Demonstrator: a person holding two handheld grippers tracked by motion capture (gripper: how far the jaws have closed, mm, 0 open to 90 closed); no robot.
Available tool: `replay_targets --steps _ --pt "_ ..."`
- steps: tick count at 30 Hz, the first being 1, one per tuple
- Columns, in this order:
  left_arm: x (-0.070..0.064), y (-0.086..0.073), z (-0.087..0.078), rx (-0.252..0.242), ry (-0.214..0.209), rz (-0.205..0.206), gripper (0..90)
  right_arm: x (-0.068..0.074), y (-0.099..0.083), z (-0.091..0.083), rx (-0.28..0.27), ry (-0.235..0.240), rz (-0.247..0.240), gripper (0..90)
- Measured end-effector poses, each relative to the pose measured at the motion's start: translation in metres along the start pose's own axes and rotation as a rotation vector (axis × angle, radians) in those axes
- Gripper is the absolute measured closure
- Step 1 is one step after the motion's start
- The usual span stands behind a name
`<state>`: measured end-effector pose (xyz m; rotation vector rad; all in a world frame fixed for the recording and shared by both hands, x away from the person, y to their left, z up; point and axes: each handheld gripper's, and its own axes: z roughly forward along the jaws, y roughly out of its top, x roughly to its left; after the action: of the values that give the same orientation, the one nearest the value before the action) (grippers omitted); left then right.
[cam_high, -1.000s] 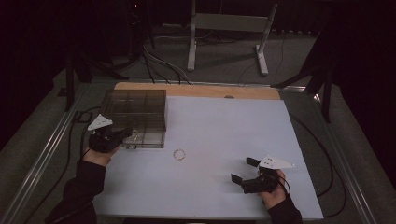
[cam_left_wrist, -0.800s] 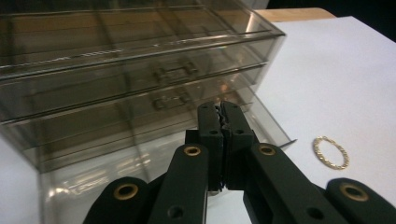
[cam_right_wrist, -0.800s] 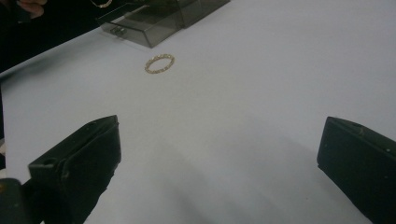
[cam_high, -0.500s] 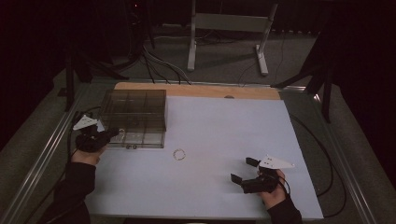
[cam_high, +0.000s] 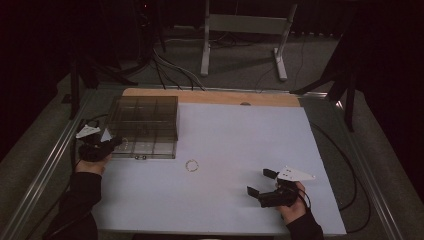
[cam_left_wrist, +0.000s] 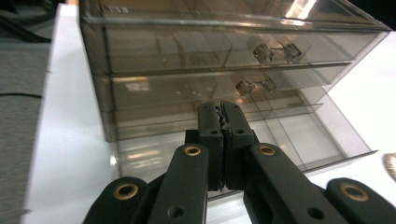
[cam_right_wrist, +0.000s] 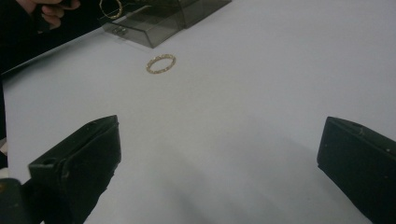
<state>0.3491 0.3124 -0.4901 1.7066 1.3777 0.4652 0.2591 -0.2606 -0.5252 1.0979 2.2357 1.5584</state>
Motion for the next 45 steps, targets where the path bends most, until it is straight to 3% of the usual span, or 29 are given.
replay_targets --steps 8,9,16,19,22,26,27,29,32,36,38,40,44,45 --pt "0.007 -0.010 0.012 0.035 0.007 -0.035 89.9 0.000 0.000 0.000 0.003 -0.001 -0.004 0.0" --pt "0.009 -0.013 0.015 0.032 -0.005 -0.057 89.9 0.000 0.000 0.000 0.004 -0.001 -0.003 0.0" --pt "0.010 -0.015 0.018 0.038 0.018 -0.060 88.4 0.000 0.000 0.001 0.005 -0.001 0.003 0.0" --pt "0.008 -0.012 0.015 0.031 0.042 -0.043 76.4 0.000 0.000 0.000 0.006 -0.003 -0.005 0.0" --pt "0.005 -0.009 0.012 0.029 0.050 -0.032 58.1 0.000 0.000 0.000 0.005 -0.002 0.000 0.0" --pt "0.000 -0.006 0.009 0.020 0.023 -0.023 41.0 0.000 0.000 0.000 0.004 -0.002 0.001 0.0" --pt "-0.005 -0.004 0.007 0.018 0.016 -0.008 41.0 0.000 0.000 0.000 0.004 -0.001 0.004 0.0" --pt "-0.011 -0.001 0.005 0.019 -0.006 0.011 27.1 0.000 0.000 0.000 0.006 -0.002 -0.002 0.0" --pt "-0.021 0.002 0.002 0.022 -0.038 0.023 18.2 0.000 0.000 0.000 0.004 -0.001 0.005 0.0" --pt "-0.032 0.006 -0.002 0.010 -0.094 0.037 14.1 0.000 0.000 0.000 0.006 -0.002 -0.001 0.0" --pt "-0.035 0.007 -0.003 0.013 -0.103 0.034 10.3 0.000 0.000 0.000 0.004 -0.001 0.004 0.0" --pt "-0.044 0.010 -0.004 0.016 -0.117 0.066 10.3 0.000 0.000 0.000 0.005 -0.002 -0.002 0.0" --pt "-0.053 0.011 -0.006 0.010 -0.140 0.081 10.4 0.000 0.000 0.000 0.003 -0.002 0.004 0.0" --pt "-0.060 0.012 -0.006 0.012 -0.154 0.101 10.4 0.000 0.000 0.000 0.003 -0.002 0.003 0.0"
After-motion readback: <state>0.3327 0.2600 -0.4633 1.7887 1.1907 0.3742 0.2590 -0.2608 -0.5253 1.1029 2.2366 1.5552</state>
